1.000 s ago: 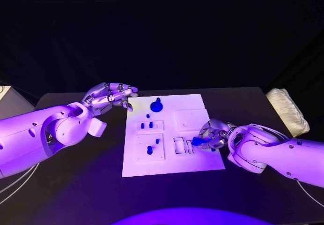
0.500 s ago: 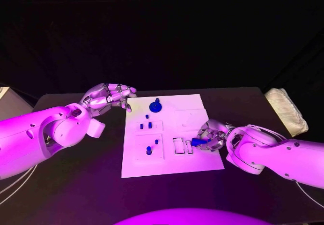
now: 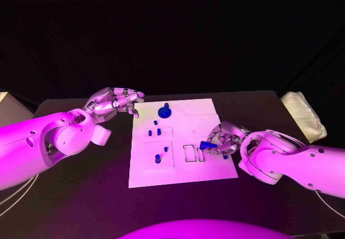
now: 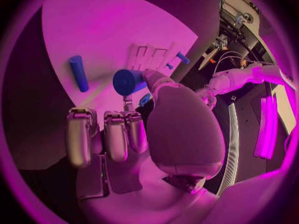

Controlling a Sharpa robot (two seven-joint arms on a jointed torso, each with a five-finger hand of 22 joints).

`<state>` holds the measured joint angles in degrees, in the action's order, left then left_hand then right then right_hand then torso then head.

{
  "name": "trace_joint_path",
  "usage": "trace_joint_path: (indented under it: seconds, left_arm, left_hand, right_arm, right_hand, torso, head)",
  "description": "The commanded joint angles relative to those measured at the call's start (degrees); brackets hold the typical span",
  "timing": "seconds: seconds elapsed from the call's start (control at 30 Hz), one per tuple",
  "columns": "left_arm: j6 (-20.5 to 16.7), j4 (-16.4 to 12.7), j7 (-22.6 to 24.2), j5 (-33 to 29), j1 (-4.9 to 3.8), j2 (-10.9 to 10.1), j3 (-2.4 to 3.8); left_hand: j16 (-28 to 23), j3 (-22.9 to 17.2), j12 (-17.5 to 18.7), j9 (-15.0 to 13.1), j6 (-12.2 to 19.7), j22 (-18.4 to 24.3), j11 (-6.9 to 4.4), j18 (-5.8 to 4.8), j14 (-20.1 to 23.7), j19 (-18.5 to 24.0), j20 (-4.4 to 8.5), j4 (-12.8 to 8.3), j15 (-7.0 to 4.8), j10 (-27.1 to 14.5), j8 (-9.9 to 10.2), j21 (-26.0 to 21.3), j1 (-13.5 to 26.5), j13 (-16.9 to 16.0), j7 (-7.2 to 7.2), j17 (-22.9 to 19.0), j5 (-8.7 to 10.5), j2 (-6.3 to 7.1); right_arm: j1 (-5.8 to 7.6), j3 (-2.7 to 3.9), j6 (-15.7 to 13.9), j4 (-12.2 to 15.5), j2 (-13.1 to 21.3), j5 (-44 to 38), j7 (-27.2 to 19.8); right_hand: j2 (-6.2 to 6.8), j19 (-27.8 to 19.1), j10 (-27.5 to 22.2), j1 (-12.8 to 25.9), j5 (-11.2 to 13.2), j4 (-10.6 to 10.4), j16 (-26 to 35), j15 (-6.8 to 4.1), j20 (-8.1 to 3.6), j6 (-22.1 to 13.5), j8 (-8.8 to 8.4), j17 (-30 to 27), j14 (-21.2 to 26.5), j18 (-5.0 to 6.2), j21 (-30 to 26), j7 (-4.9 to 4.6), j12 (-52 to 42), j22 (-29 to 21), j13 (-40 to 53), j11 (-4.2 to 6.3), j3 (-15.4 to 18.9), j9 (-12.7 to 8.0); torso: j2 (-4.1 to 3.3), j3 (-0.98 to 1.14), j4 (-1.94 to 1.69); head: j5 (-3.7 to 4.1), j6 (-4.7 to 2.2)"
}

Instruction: Assemble the parts on the task board

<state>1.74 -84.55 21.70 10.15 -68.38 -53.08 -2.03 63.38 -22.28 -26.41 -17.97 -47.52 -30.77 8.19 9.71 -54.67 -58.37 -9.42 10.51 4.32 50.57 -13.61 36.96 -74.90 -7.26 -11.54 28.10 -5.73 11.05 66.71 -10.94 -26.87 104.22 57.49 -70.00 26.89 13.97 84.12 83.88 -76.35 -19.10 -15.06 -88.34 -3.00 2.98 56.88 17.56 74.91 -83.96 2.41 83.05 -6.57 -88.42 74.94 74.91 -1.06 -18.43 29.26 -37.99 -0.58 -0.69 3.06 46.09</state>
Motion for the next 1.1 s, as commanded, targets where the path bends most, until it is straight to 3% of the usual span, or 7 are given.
trace_joint_path:
  seconds: [0.03, 0.47, 0.77, 1.1]
  left_arm:
    - [1.2, -0.1, 0.32, 0.04, 0.0, 0.12, 0.02]
    - [1.32, -0.16, 0.22, 0.04, 0.0, 0.11, 0.02]
    - [1.37, -0.25, 0.17, 0.04, -0.01, 0.12, 0.02]
    - [1.41, -0.35, -0.01, 0.04, -0.01, 0.05, 0.02]
  left_hand:
    - [-0.13, 0.25, -0.35, 0.04, 0.37, 0.09, -0.1, 0.78, 0.36, -0.47, -0.1, 0.06, -0.1, -0.39, -0.39, -0.38, -0.1, -0.1, 0.02, 0.08, -0.26, -0.43]
    - [-0.13, 0.25, -0.36, 0.04, 0.37, 0.11, -0.09, 0.78, 0.37, -0.48, -0.1, 0.08, -0.1, -0.4, -0.4, -0.41, -0.16, -0.1, 0.02, 0.08, -0.26, -0.5]
    - [-0.12, 0.25, -0.39, 0.04, 0.36, 0.14, -0.09, 0.78, 0.38, -0.51, -0.1, 0.1, -0.09, -0.43, -0.43, -0.45, -0.28, -0.12, 0.02, 0.1, -0.27, -0.62]
    - [-0.12, 0.25, -0.39, 0.04, 0.36, 0.14, -0.09, 0.78, 0.38, -0.51, -0.1, 0.1, -0.09, -0.43, -0.43, -0.45, -0.28, -0.12, 0.02, 0.1, -0.27, -0.62]
  right_arm:
    - [0.33, 0.02, -2.04, 0.66, -0.05, 1.38, -0.99]
    - [0.27, 0.02, -1.9, 0.68, -2.08, 2.94, -1.01]
    - [-0.63, -0.03, -1.25, -1.56, -5.25, 2.49, 0.13]
    - [-1.41, -0.06, 0.99, -3.55, -7.33, -0.84, 0.86]
  right_hand:
    - [0.15, 3.77, 4.79, 0.94, -0.19, -0.55, -0.34, -0.35, -0.43, 1.61, 0.89, 11.43, -5.27, -0.71, 0.17, 1.57, -0.09, 9.8, 13.63, 0.46, -0.03, 0.9]
    - [-0.18, 3.76, 4.68, 1.71, -0.34, -1.06, -0.26, -0.51, -0.56, 1.97, 1.35, 11.26, -5.23, -0.69, 0.09, 1.86, 0.07, 9.76, 13.5, 0.69, -0.11, 1.14]
    - [-0.3, 3.68, 4.53, 1.78, -0.28, -1.07, -0.22, -0.59, -0.61, 1.95, 1.43, 11.15, -5.21, -0.63, -0.17, 1.9, 0.25, 9.57, 13.33, 0.76, -0.23, 1.19]
    - [-1.62, 3.54, 4.67, 4.13, 1.39, -1.42, 0.01, -0.87, -0.88, 2.4, 2.28, 10.67, -5.1, -0.53, -0.63, 2.28, 0.18, 9.3, 13.46, 1.08, -0.84, 1.44]
  torso:
    - [-0.03, -0.05, -0.01]
    - [-0.04, -0.06, -0.06]
    - [-0.07, -0.08, -0.09]
    - [-0.04, -0.03, -0.07]
  head:
    - [-0.24, 0.08]
    - [-0.41, 0.22]
    - [-0.24, 0.44]
    - [-0.28, 0.77]
